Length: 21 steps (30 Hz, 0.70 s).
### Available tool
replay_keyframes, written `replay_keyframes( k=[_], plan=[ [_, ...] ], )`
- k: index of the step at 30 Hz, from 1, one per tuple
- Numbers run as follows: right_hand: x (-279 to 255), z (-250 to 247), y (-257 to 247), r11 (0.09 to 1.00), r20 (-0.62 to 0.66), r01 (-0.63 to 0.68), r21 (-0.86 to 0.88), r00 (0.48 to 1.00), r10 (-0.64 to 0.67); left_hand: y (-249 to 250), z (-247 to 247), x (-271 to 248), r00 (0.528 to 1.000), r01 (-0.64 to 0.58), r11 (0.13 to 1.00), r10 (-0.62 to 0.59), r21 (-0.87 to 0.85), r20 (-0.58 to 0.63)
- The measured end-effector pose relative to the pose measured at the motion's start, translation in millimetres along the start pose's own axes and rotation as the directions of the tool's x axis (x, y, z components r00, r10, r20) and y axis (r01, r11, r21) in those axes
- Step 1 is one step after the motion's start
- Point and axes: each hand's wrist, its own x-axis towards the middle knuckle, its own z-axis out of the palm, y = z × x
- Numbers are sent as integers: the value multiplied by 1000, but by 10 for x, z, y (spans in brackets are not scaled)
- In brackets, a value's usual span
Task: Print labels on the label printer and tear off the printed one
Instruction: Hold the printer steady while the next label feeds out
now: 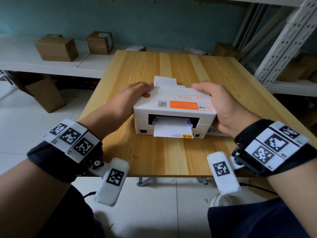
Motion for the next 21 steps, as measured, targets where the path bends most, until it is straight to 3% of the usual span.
replay_keyframes(
  k=[21],
  plan=[
    [42, -37, 21, 999, -44, 18, -37, 999, -19, -4, 7, 5, 999, 37, 999, -38, -7, -21]
  ],
)
